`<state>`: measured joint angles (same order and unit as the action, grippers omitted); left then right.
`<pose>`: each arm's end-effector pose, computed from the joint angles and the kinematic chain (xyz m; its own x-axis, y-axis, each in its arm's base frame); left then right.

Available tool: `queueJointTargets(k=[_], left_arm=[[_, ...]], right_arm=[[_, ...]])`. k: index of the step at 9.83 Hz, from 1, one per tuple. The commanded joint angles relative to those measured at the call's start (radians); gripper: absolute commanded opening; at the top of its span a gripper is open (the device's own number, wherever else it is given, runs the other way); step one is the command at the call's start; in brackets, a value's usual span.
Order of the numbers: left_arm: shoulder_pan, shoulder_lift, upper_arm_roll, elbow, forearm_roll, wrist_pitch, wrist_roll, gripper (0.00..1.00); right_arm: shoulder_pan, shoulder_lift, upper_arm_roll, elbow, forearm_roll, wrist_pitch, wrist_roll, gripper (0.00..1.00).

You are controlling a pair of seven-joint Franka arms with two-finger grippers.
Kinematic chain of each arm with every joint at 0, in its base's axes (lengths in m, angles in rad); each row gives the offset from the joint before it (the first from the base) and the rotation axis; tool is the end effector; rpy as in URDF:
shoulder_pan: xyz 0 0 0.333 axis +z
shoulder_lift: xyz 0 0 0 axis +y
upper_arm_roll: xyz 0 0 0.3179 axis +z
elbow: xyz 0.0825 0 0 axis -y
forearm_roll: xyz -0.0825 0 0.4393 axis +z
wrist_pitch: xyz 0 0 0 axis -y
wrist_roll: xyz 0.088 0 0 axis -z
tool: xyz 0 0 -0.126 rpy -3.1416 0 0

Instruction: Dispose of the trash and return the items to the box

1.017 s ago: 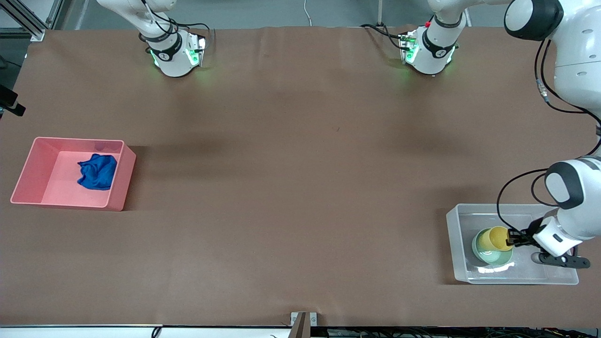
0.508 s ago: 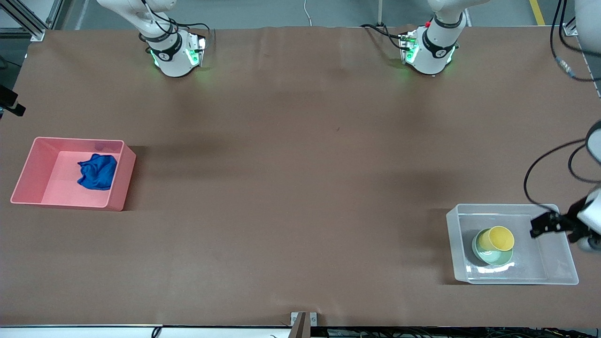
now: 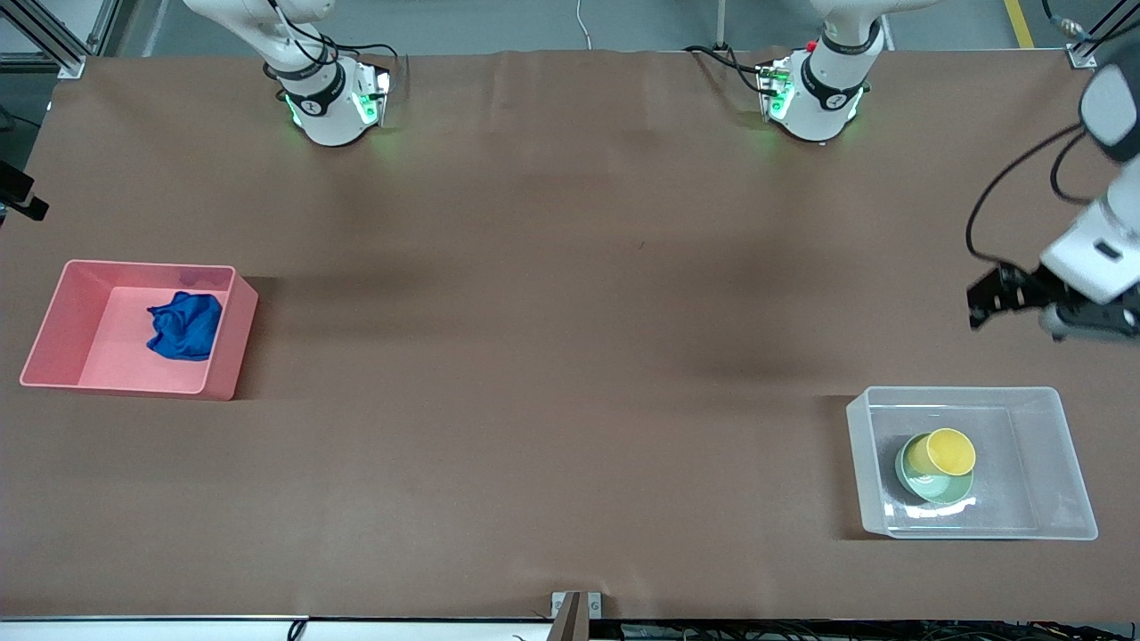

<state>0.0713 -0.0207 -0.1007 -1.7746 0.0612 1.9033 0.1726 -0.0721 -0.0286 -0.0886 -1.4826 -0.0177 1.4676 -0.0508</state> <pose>0.6286 -0.0134 0.5423 0.9661 -0.2198 0.1352 -0.2095 -0.9740 -0.0867 0.5817 -0.0975 0.6614 0.9937 -0.1115 0.0127 -0.1117 -0.9936 0.0157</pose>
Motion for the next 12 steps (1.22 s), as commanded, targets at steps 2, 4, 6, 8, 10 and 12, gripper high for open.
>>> queueJointTargets(k=[2, 4, 6, 8, 10, 12], left_arm=[[-0.119, -0.084, 0.140, 0.033, -0.049, -0.163, 0.008, 1.00], [-0.119, -0.027, 0.139, 0.223, -0.052, -0.338, -0.001, 1.00], [-0.111, -0.002, 0.134, 0.279, -0.050, -0.401, -0.016, 1.00], [-0.108, -0.008, 0.124, 0.248, -0.047, -0.411, -0.057, 1.00], [-0.110, -0.034, 0.111, 0.192, -0.052, -0.396, -0.122, 1.00], [-0.117, -0.028, 0.104, 0.178, -0.061, -0.374, -0.146, 1.00]], right_arm=[[-0.008, 0.001, 0.009, 0.010, -0.011, -0.010, 0.008, 1.00], [-0.008, 0.001, 0.009, 0.008, -0.011, -0.012, 0.008, 1.00], [-0.008, 0.001, 0.009, 0.008, -0.011, -0.010, 0.008, 1.00], [-0.009, 0.001, 0.009, 0.008, -0.011, -0.012, 0.008, 1.00], [-0.009, 0.001, 0.009, 0.008, -0.011, -0.012, 0.008, 1.00], [-0.008, 0.001, 0.009, 0.008, -0.011, -0.010, 0.008, 1.00]])
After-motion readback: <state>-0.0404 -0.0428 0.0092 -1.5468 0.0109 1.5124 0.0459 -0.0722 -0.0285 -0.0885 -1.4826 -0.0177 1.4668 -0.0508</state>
